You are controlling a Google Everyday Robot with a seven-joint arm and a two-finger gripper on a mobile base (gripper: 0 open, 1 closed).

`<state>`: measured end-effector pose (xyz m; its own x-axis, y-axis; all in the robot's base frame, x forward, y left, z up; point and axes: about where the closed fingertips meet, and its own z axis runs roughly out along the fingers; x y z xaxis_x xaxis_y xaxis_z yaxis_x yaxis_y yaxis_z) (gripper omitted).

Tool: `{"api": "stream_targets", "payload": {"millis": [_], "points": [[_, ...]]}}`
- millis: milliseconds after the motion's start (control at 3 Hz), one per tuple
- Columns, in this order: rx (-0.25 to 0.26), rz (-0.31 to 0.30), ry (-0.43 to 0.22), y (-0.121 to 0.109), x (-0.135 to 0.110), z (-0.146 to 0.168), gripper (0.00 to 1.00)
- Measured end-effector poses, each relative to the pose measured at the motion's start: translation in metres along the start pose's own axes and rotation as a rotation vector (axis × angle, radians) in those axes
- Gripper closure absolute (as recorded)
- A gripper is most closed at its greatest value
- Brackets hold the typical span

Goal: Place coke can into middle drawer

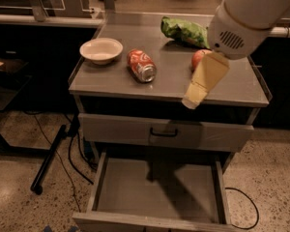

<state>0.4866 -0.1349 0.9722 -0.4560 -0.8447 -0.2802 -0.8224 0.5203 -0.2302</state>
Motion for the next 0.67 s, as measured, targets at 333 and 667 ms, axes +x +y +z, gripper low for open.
{"api": "stream_targets", "payload": {"millis": [333, 667], "points": [[-0.011, 0.05, 0.008, -0.0216, -0.0319, 0.0256, 0.0], [-0.015, 0.059, 0.002, -0.0222, -0.0376, 0.0287, 0.0]]}}
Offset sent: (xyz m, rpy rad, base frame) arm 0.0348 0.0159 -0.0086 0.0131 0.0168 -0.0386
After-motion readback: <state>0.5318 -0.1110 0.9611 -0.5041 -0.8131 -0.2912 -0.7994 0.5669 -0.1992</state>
